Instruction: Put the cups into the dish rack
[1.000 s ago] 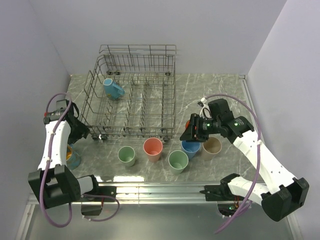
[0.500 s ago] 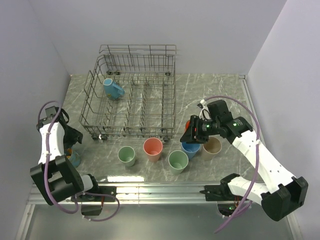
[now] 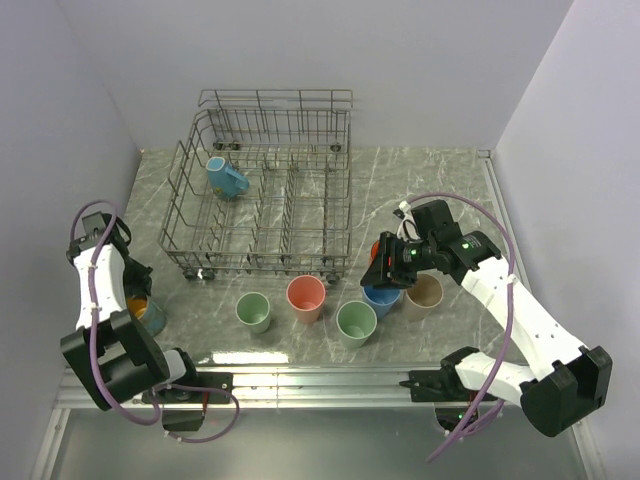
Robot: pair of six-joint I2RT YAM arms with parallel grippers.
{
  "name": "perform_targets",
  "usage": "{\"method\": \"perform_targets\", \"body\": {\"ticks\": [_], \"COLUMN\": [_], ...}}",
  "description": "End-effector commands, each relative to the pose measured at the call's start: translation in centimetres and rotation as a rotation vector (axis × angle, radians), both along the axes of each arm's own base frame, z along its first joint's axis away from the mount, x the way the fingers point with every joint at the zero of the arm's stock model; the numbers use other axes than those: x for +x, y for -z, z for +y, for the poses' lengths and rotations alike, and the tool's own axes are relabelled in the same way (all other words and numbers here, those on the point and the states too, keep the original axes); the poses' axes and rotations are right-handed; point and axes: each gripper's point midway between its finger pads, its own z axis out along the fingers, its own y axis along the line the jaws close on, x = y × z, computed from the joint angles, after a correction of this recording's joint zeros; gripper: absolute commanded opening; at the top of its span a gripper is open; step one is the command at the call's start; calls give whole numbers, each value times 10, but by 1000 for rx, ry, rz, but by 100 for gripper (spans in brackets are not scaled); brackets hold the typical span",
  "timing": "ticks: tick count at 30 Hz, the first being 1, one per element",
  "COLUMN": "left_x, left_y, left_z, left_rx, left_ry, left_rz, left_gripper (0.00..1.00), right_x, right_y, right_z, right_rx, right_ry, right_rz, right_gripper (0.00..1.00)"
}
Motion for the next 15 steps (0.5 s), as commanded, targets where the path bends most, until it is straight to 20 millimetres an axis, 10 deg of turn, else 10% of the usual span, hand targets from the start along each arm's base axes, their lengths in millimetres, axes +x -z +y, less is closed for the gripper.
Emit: {"method": "perform_targets", "body": {"ticks": [1,15], "left_x": [8,37], "left_y": [-34,-97], "left_z": [17,20], "left_rx": [101,162], "left_ry": [1,-82], "left_rz": [-61,-338], "left_gripper": [0,0], "right_x": [4,0], "right_y": [-11,-22], "right_z": [1,7], "right_rx": [3,36], "right_ry": [7,3], "right_rz": [-34,-8], "right_gripper": [49,49]}}
